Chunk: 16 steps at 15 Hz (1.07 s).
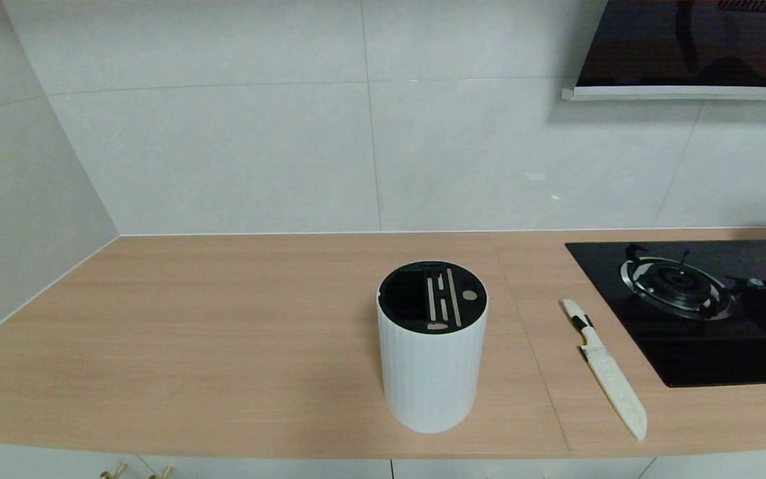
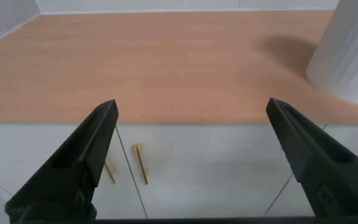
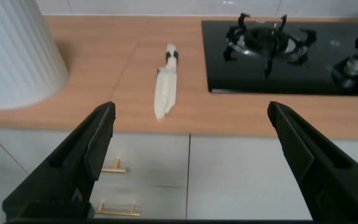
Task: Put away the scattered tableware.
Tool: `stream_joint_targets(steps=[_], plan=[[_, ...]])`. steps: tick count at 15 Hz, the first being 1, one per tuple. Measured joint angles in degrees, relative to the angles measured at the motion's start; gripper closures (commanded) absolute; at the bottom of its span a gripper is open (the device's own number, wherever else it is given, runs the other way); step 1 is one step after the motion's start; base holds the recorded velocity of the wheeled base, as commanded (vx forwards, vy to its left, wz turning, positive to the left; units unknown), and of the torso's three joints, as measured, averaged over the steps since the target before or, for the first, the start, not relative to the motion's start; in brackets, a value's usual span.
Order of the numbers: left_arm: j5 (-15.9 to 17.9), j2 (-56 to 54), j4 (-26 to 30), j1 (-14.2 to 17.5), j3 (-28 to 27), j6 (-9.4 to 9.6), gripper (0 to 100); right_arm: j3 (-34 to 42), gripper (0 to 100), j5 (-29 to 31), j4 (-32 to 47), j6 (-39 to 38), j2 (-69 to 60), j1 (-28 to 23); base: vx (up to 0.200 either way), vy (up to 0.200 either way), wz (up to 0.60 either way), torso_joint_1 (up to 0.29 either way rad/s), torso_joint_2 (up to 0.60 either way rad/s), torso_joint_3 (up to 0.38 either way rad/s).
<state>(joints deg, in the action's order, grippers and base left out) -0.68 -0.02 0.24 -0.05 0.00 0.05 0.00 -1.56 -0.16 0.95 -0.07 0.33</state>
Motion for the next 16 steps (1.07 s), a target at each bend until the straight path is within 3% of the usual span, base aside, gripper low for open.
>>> stream_joint_targets(steps=[4, 16], plan=[[0.0, 0.0, 0.0, 0.0, 0.0, -0.05, 0, 0.0, 0, 0.0, 0.0, 0.0, 0.0, 0.0, 0.000, 0.000, 0.00, 0.191, -0.41, -0.214], [0.0, 0.0, 0.0, 0.0, 0.0, 0.02, 0, 0.0, 0, -0.1, -0.1, 0.3, 0.0, 0.0, 0.000, 0.000, 0.00, 0.003, -0.01, -0.003]])
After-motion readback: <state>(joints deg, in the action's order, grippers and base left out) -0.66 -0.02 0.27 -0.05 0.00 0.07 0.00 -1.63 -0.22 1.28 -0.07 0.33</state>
